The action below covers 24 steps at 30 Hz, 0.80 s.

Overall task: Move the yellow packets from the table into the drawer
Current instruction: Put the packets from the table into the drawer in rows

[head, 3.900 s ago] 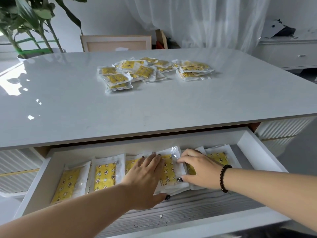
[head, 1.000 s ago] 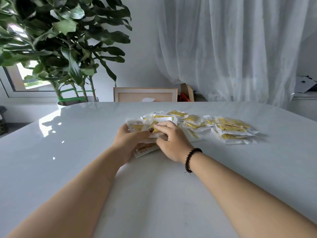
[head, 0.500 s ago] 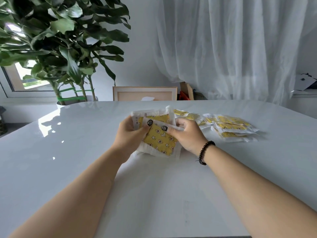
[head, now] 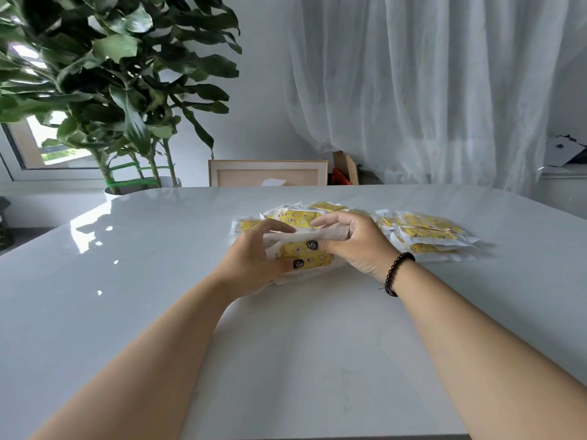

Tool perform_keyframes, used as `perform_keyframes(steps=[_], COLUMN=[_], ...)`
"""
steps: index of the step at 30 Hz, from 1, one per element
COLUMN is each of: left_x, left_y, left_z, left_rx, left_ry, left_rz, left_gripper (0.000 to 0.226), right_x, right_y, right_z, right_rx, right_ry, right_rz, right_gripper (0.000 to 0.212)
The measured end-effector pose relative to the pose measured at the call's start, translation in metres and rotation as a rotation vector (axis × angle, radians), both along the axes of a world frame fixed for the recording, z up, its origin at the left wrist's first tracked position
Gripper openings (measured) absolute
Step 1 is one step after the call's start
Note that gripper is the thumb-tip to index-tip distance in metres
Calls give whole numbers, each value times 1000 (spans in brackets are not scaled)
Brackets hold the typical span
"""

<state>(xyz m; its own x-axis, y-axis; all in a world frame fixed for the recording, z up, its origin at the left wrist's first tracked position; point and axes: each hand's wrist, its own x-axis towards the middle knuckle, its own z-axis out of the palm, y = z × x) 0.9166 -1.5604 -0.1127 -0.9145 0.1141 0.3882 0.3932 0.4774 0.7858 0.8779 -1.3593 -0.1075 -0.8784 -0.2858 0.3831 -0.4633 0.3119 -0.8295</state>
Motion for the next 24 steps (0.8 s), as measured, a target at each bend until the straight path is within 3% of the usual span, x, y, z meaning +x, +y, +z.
perform_keyframes(steps=[4,8,13,15,18,20,24], left_x=[2,0,-1,-2,-7,-14,-21], left_y=[4,2,1,0,-8,-22,-40], left_z=[0,1,-1,1,8,8,2], left_rx=[24,185,69,216,626,732,763], left_ry=[65,126,70,76,0,-66,-254], left_rz=[-11,9,-7,52,250,394,504], left_gripper=[42,33,35,26,17,19,23], right_x=[3,4,5,3,-1,-4,-4], right_y=[-7,-13,-15,-14,-14,-13,-17], right_z=[-2,0,-7,-6,-4,-8,-15], right_rx=[-41,-100,38,-91,-216,-137,107], right_ry=[51,133,114,86,97,101,16], right_rz=[-51,-85,-74,-116,-224,-262,-259], right_gripper=[10,13,15,22,3,6,17])
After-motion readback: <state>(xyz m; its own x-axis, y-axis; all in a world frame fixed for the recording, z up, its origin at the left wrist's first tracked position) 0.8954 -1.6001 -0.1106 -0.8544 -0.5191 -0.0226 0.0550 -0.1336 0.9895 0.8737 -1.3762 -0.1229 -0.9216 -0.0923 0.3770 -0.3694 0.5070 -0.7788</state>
